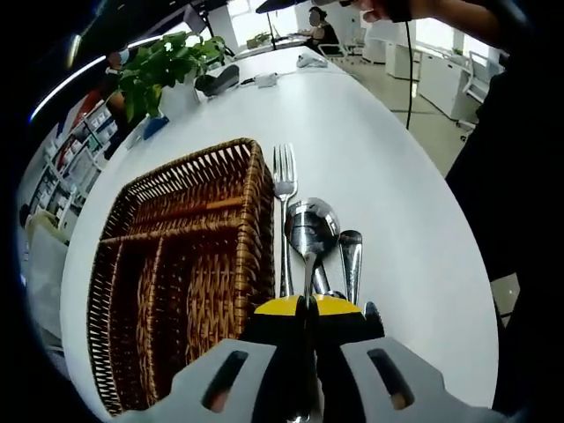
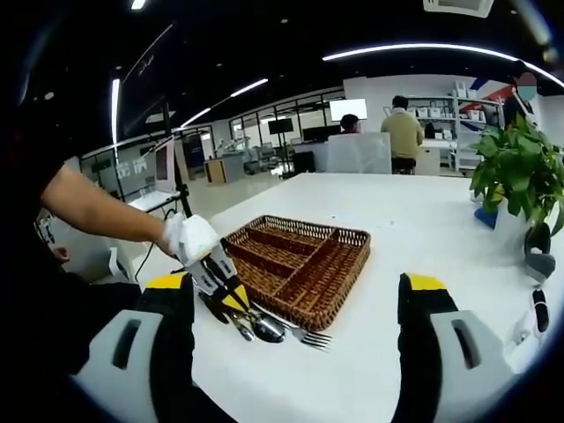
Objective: Arrange the knives, forks, and spoons in their matching storage slots by inserting each utensil handle-first until every utensil is classified and aligned in the correct compartment
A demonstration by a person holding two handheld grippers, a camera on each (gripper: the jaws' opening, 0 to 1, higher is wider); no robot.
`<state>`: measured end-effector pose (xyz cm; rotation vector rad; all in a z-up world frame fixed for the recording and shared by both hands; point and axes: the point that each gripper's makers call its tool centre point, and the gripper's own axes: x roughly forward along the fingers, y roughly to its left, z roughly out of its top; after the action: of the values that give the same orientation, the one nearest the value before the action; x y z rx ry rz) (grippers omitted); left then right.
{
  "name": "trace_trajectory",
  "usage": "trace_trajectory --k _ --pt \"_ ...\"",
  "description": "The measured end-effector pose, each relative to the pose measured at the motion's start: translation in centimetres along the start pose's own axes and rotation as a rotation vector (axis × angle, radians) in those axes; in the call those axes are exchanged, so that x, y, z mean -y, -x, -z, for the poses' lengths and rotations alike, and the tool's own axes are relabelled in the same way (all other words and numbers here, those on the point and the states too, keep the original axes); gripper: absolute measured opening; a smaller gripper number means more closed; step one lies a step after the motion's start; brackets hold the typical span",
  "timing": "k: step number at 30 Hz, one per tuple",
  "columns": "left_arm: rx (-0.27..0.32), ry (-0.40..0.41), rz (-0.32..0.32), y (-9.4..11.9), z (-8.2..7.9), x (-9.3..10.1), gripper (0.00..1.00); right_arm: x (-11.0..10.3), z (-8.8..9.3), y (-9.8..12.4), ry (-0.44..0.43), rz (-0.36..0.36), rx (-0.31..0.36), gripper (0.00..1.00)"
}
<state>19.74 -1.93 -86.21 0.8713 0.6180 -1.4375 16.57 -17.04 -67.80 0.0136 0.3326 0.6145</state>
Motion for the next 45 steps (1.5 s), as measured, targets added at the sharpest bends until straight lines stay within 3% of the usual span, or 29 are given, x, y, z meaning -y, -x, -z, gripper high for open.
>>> trace_trajectory --k 16,18,22,28,30,34,39,45 --pt "-0.007 0.026 -0.022 -0.3 -0.5 0.0 0.05 -0.1 0.3 -0.2 -0.002 -0.006 -0.008 0.99" --pt "-0.042 -0.041 -0.03 -0.5 0.0 -0.1 0.05 -0.1 0.3 -0.2 0.0 -0.006 -0.011 0.99" --pt "-0.038 -0.018 -0.026 -0.7 0.1 -0.1 0.04 -0.1 0.1 -0.1 0.0 -0.006 -0.007 0.99" --pt "-0.033 -0.048 -0.013 -0.9 0.0 0.2 0.04 0.3 0.2 0.0 -0.007 0.001 -0.006 0.99" --pt "-0.048 -0.084 -0.005 -0.6 -0.1 0.6 0.03 0.2 0.2 -0.1 -0.009 -0.001 -0.004 0.99" --pt "-0.061 -0.053 -0.004 -0.7 0.0 0.4 0.02 -0.1 0.3 -0.3 -0.013 -0.006 -0.005 0.99" --pt "-0.082 -0.108 -0.018 -0.5 -0.1 0.4 0.02 -0.2 0.1 -0.3 -0.009 -0.01 -0.003 0.99" --pt "-0.089 -0.114 -0.028 0.2 -0.7 0.2 0.01 -0.5 -0.1 -0.4 -0.002 -0.015 -0.01 0.99"
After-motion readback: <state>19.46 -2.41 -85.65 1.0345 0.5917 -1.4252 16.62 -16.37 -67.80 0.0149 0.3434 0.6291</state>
